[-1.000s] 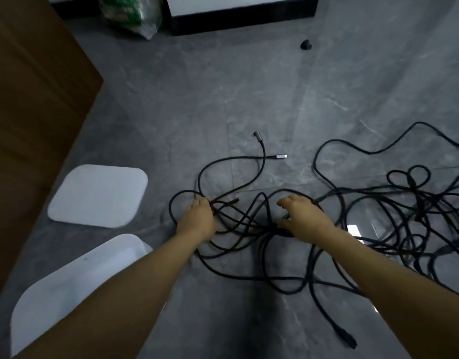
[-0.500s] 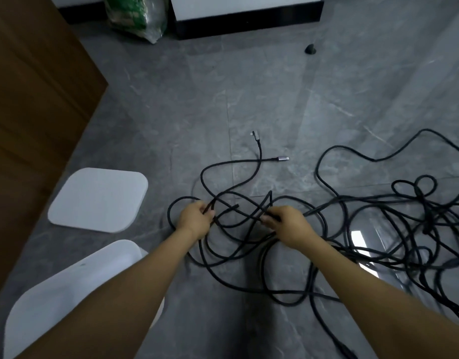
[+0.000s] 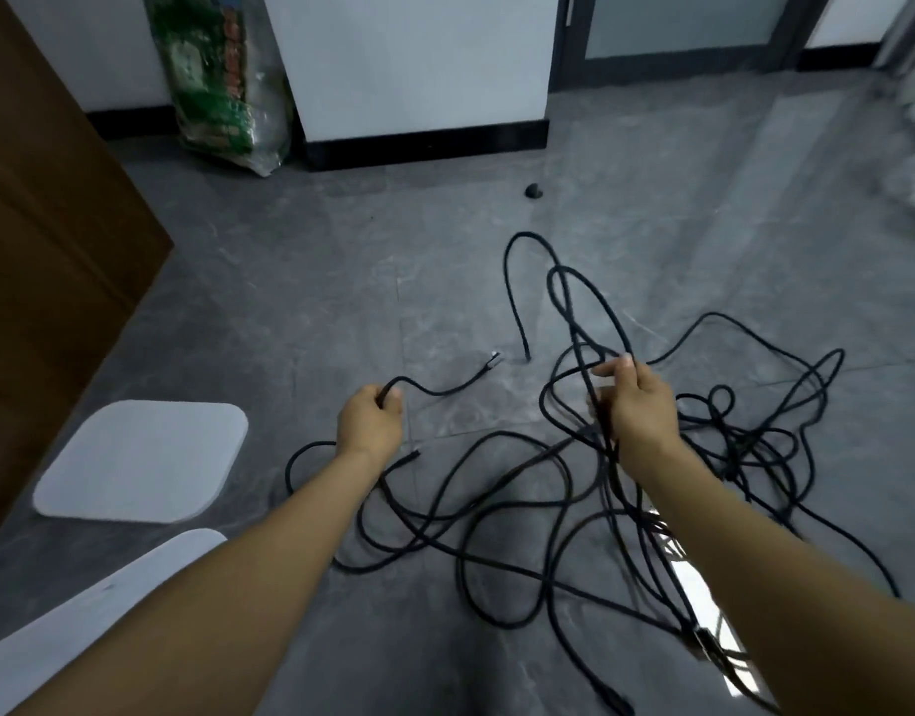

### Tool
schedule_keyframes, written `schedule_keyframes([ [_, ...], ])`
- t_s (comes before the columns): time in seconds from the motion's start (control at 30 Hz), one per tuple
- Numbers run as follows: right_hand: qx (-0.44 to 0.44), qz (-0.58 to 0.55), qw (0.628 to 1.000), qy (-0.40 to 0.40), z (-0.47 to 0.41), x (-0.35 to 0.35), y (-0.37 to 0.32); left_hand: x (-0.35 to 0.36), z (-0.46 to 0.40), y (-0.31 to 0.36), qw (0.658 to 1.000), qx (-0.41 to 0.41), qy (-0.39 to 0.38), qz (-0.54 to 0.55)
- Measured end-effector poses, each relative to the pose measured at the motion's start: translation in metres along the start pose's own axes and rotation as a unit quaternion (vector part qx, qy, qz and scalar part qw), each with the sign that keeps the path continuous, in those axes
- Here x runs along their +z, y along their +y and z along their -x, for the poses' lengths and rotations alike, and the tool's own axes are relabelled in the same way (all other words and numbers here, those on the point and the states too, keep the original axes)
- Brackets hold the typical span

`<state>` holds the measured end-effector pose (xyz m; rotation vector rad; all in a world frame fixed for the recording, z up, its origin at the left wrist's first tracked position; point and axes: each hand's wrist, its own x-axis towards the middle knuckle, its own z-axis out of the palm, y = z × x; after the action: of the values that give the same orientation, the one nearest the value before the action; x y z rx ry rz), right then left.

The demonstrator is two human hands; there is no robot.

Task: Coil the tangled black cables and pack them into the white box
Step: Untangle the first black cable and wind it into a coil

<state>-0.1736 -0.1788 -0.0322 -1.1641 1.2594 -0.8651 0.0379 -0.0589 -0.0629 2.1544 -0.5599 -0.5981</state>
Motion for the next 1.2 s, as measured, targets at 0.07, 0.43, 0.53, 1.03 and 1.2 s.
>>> schedule_keyframes([
  [0.07, -0.002, -0.033, 0.999, 0.0, 0.001, -0.009, -0.011, 0.002, 0.007, 0.016, 1.0, 0.024, -0.011, -0.013],
  [0.43, 0.004, 0.061, 0.988, -0.14, 0.026, -0.02, -0.039, 0.034, 0.059, 0.082, 0.962, 0.205, -0.163, -0.073],
  [0.53, 0.02, 0.004, 0.98, -0.198, 0.031, -0.018, -0.052, 0.04, 0.068, 0.08, 0.942, 0.169, -0.252, -0.147],
  [1.03, -0.087, -0.056, 0.992, -0.078, 0.025, -0.043, -0.069, 0.01, 0.058, 0.138, 0.883, -0.077, -0.217, 0.409],
  [1.2, -0.051, -0.134, 0.99, 0.015, 0.023, -0.034, -0.083, -0.012, 0.057, 0.16, 0.944, 0.015, -0.115, 0.308],
])
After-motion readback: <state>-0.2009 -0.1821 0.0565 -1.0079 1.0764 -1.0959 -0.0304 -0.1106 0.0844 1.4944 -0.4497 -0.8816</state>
